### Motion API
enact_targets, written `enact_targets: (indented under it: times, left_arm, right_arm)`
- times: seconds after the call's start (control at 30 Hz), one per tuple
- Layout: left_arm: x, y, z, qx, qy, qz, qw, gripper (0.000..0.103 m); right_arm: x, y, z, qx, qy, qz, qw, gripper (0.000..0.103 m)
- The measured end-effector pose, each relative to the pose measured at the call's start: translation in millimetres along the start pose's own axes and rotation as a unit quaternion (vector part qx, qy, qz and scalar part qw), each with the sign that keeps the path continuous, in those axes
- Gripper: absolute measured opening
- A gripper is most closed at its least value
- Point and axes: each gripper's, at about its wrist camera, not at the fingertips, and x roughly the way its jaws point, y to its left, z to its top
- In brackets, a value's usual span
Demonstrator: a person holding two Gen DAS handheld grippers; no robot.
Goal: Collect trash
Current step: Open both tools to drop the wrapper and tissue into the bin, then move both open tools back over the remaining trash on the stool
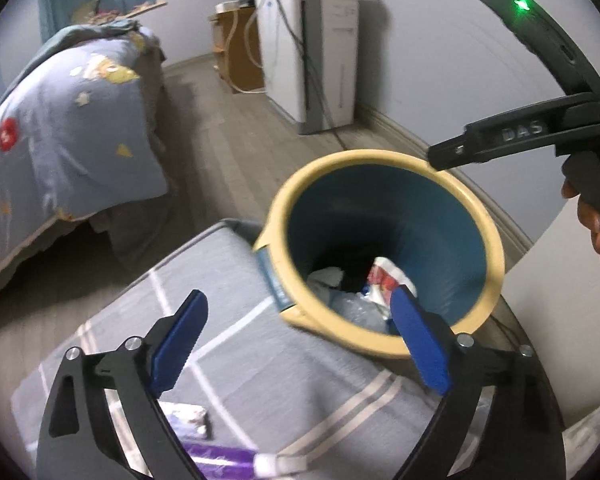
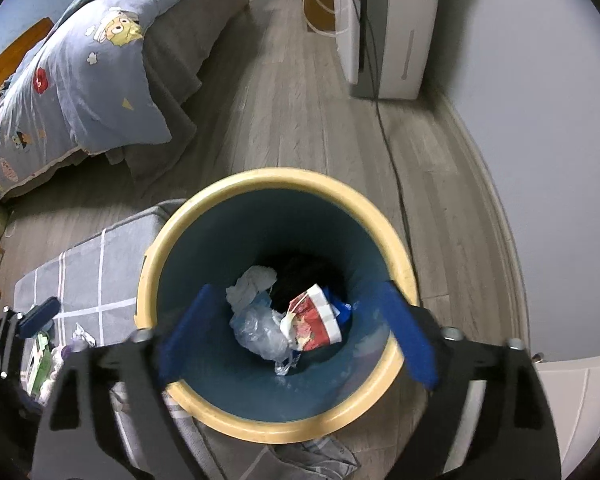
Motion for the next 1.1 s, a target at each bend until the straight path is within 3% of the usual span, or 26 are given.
enact_targets:
  times: [0.13,0.33,0.73,1.1]
  left_arm:
    - [-19.7,22.6,-4.6,-0.018,-0.004,0.012,0.9998,0.094]
    - [-62.1,70.3,-19.1,-0.05,-0.013,0.043,0.9977,0.095]
    - [-147.8,168.9,-75.3,-0.104,0.008,0.137,0.985,0.095]
    - [-171.2,207.4,-131.2,-0.174,0.011,0.145,0.9739,0.095]
  right_arm:
    - [-10.1,6.5,0.6,-0.005,-0.012,-0.004,1.0,0.097]
    - [-18.8,21.1,-1.1,-0.003,-0.014,0.01,1.0,0.097]
    - [-39.2,87.8,-8.7,-0.069,-0.036,0.026,0.997,0.097]
    - [-43.1,158.9,-25.3,-0.138,-0.028,0.023,0.99,0.097]
